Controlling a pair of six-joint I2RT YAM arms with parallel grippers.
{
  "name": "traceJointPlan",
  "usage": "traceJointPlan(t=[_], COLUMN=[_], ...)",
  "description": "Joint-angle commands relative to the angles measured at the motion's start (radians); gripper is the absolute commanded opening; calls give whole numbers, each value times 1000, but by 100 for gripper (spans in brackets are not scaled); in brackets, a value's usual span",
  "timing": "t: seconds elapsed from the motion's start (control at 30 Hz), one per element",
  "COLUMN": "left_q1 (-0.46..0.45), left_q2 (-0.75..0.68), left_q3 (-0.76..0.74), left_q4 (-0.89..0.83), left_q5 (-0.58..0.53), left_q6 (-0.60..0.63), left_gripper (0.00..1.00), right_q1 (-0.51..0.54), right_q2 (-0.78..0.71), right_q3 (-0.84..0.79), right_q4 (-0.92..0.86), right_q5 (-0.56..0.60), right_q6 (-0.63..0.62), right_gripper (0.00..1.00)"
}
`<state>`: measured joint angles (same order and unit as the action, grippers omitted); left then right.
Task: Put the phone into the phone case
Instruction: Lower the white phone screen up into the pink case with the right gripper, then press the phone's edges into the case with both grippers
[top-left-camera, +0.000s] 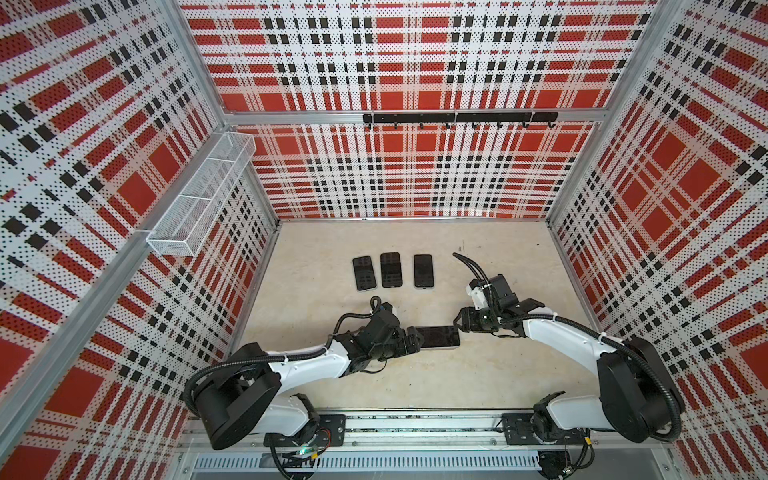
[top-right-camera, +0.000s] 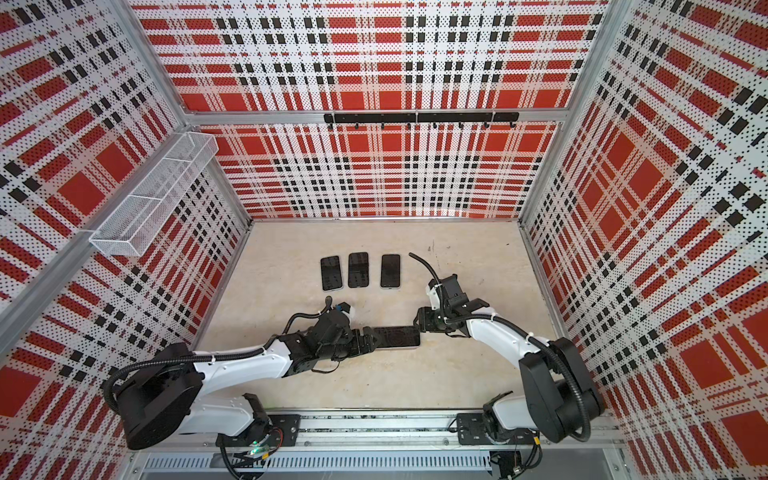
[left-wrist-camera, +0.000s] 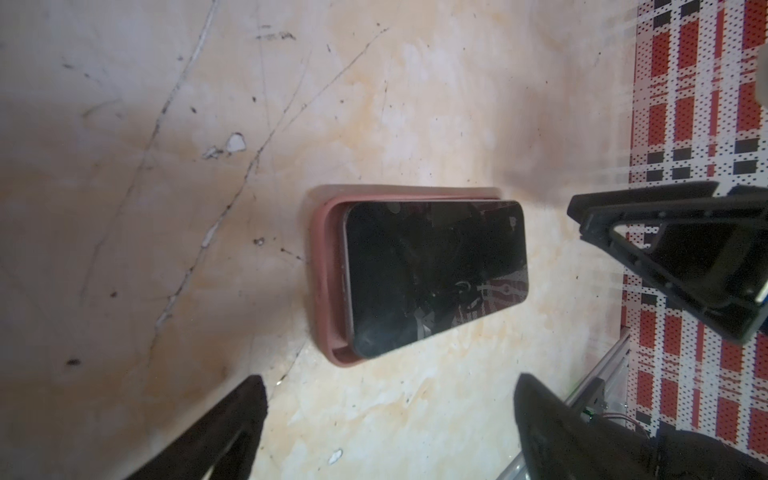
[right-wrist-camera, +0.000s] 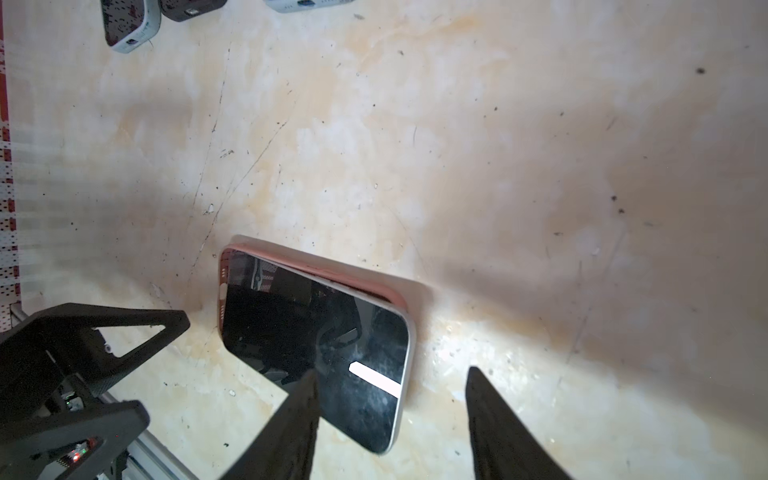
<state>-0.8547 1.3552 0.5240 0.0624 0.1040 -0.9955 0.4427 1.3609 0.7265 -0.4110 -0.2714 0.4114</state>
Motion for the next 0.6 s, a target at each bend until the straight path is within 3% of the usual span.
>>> traceJointPlan(t=[0.0,0.37,0.57], left_q1=[-9,-9,-9], left_q2=[18,117,150], left_q3=[2,36,47], left_q4=[46,101,116], left_q5=[-12,22,29], left_q6=[-13,-30,-33], left_gripper=[93,79,74], right_q1=[-1,-1,0], right_q2=[-39,14,71], right_q3=[-48,-134,-151], right_q4=[-6,156,245], right_q5=[6,-172,-224], right_q6=[6,21,28], right_gripper=[55,54,40])
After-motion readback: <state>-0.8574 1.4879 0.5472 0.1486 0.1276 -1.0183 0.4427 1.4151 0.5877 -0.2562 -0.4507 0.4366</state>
